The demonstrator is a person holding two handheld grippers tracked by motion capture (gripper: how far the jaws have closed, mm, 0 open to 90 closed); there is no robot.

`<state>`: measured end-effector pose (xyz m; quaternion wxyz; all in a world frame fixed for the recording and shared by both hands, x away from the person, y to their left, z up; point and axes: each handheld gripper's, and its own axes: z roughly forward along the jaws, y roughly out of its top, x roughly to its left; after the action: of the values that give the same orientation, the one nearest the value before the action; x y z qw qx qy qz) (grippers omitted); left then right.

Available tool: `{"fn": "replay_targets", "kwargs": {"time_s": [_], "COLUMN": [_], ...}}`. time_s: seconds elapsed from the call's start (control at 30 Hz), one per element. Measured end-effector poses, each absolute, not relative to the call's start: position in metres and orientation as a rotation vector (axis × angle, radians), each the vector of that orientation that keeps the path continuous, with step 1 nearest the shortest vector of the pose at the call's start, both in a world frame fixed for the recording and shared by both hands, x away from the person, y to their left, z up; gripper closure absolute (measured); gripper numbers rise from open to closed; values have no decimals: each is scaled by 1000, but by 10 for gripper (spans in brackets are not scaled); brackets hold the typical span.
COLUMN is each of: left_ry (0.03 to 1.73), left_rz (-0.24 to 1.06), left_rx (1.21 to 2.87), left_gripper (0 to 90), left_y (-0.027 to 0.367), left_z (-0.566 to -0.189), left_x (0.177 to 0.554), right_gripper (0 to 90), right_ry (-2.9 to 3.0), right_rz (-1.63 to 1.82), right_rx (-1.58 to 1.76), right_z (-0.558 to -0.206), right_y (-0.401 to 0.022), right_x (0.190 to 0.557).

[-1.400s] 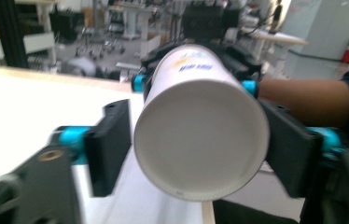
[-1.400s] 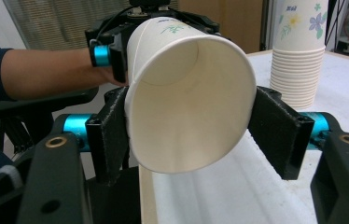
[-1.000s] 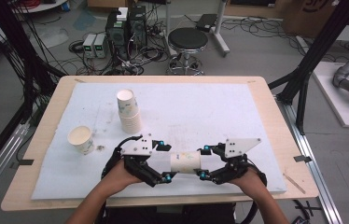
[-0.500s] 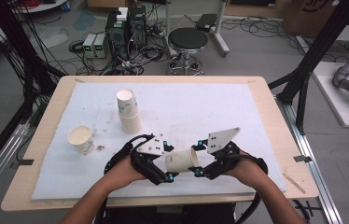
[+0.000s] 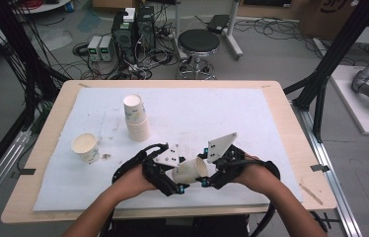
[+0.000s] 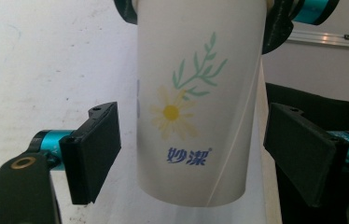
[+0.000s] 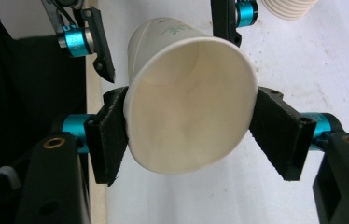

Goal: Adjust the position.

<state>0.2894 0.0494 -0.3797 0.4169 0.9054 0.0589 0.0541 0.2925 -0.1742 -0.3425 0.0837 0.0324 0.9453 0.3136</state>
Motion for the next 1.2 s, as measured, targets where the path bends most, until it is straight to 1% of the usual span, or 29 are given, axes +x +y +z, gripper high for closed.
{"fn": "replay_targets", "kwargs": {"time_s": [0.13, 0.5, 0.63, 0.7, 0.9, 1.13, 1.2], "left_ry": [151, 130, 121, 119, 124, 175, 205], "left_rz": [135, 120, 113, 99, 76, 56, 54], "left_rx": [2283, 2324, 2338, 2335, 2309, 2231, 2198], "left_gripper": [202, 269, 310, 344, 347, 329, 317], "left_y": [47, 36, 34, 33, 33, 40, 43], "left_z": [-380, -380, -381, -382, -384, -389, -391], "left_x": [290, 291, 292, 292, 292, 293, 293], "right_gripper": [315, 313, 312, 311, 304, 221, 215], "right_ry": [2833, 2849, 2862, 2861, 2863, 2838, 2817], "right_rz": [902, 858, 849, 859, 884, 1073, 1157], "right_rx": [84, 62, 62, 47, 41, 146, 195], "right_z": [-342, -344, -344, -344, -343, -343, -342], "right_y": [-170, -166, -165, -165, -166, -174, -179], "right_x": [293, 293, 292, 292, 291, 295, 295]}}
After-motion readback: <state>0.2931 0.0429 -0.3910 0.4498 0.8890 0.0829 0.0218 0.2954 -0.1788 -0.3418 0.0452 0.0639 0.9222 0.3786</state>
